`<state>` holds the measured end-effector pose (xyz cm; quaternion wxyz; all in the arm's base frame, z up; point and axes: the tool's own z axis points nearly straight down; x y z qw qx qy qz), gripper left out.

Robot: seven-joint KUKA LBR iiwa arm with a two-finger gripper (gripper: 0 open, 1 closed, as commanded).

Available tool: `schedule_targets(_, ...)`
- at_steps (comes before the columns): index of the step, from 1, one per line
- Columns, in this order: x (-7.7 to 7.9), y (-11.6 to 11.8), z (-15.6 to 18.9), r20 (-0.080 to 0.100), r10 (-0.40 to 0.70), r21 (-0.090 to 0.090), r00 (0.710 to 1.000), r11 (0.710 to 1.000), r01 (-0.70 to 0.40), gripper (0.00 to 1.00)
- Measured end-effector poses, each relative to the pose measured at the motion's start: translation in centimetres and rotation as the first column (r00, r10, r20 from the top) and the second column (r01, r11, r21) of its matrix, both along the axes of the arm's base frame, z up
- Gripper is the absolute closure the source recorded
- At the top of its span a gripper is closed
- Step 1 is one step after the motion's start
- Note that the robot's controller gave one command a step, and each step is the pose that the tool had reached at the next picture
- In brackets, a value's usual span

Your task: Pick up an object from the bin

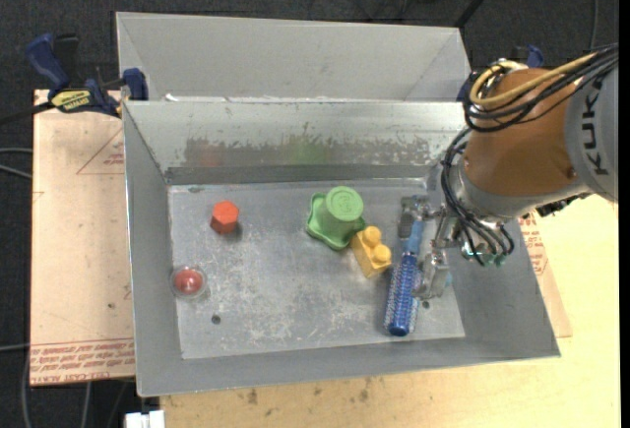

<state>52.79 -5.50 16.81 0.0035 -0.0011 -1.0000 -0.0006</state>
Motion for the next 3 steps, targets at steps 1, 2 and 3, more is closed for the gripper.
schedule_targets(1, -2.0, -1.4, -10.1, 0.001, 0.2, 0.001, 0.98, 0.98, -0.2, 0.0)
schedule_targets(2, -1.8, -1.2, -9.8, 0.007, 0.205, 0.002, 0.979, 0.979, -0.205, 1.0)
schedule_targets(3, -0.1, -0.3, 4.0, 0.015, 0.223, -0.003, 0.975, 0.975, -0.223, 1.0)
